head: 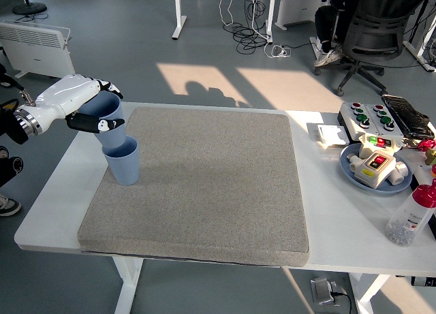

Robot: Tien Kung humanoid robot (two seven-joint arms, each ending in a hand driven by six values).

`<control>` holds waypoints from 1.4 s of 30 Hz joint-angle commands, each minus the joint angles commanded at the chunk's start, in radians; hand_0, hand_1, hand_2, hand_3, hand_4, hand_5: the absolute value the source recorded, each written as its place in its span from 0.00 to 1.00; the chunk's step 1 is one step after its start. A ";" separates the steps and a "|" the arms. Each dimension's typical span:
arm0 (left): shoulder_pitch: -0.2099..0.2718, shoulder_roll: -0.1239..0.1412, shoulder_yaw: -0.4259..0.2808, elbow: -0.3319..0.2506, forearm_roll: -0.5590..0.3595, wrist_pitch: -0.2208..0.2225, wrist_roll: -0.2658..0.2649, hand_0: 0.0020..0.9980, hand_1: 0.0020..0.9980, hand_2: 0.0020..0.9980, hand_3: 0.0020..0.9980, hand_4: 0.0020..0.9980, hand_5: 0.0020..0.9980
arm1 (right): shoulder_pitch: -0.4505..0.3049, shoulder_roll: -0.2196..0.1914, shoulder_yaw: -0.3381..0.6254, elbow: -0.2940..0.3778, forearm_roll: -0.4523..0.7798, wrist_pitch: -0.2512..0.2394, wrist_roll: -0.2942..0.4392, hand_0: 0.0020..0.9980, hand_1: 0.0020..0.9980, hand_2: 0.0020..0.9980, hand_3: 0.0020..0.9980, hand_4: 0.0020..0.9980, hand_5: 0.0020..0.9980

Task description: Push cup pick cup insert cup

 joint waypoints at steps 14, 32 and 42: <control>0.003 -0.036 0.091 0.086 -0.143 0.056 -0.012 0.21 0.43 0.48 0.48 0.68 0.54 | 0.011 -0.001 0.011 0.002 -0.018 0.004 -0.007 0.74 0.68 0.65 0.59 0.16 0.37; 0.009 -0.073 0.099 0.092 -0.187 0.080 -0.007 0.23 0.45 0.49 0.49 0.69 0.53 | 0.018 -0.001 0.005 0.002 -0.011 0.003 -0.005 0.74 0.68 0.65 0.59 0.16 0.37; 0.013 -0.075 0.115 0.101 -0.197 0.075 0.005 0.24 0.45 0.49 0.49 0.69 0.53 | 0.020 -0.001 0.002 0.002 -0.006 0.002 -0.005 0.74 0.68 0.65 0.59 0.16 0.37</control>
